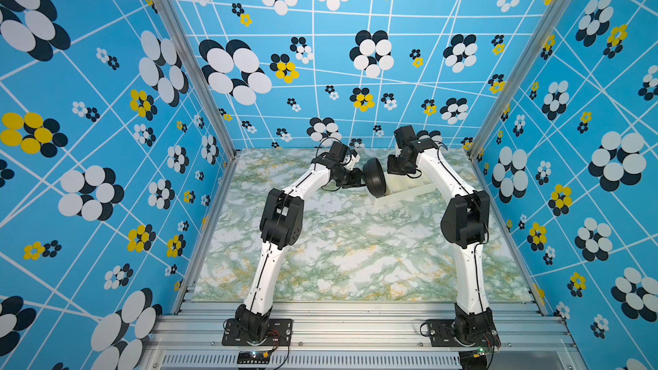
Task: Place the belts into the storage roll
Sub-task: Place the belt in the container.
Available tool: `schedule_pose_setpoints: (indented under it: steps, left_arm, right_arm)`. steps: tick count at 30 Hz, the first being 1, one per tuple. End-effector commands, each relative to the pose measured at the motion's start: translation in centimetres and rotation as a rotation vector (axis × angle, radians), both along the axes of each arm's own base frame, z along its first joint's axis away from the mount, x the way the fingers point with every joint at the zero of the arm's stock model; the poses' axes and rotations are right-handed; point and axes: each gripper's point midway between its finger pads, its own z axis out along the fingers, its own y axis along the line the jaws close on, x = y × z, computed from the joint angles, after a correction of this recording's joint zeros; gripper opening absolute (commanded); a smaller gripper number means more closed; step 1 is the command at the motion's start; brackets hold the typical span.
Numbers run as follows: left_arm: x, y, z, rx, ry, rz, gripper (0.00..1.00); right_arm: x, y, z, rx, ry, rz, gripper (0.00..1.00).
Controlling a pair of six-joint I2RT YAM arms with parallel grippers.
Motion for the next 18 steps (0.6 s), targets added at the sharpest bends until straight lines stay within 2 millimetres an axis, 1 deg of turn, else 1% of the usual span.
schedule_pose_setpoints:
  steps: [1, 6, 8, 14, 18]
  left_arm:
    - [-0.4, 0.4, 2.2, 0.014, -0.041, -0.005, 0.48]
    - [-0.3, 0.4, 2.5, 0.016, -0.044, 0.000, 0.48]
    - [-0.2, 0.5, 2.6, 0.019, -0.043, 0.003, 0.48]
    - [0.1, 0.3, 2.7, 0.026, -0.041, 0.008, 0.48]
    - [0.1, 0.1, 3.0, 0.026, -0.040, 0.006, 0.48]
  right_arm:
    - [0.3, 0.8, -2.9, 0.023, 0.070, 0.020, 0.00]
    - [0.7, 1.8, -5.4, 0.056, 0.105, 0.037, 0.00]
    - [0.6, 2.3, -5.7, 0.071, 0.107, 0.051, 0.00]
    - [0.3, 2.5, -5.3, 0.060, 0.086, 0.041, 0.00]
    - [0.2, 1.1, -4.9, -0.018, 0.075, -0.006, 0.00]
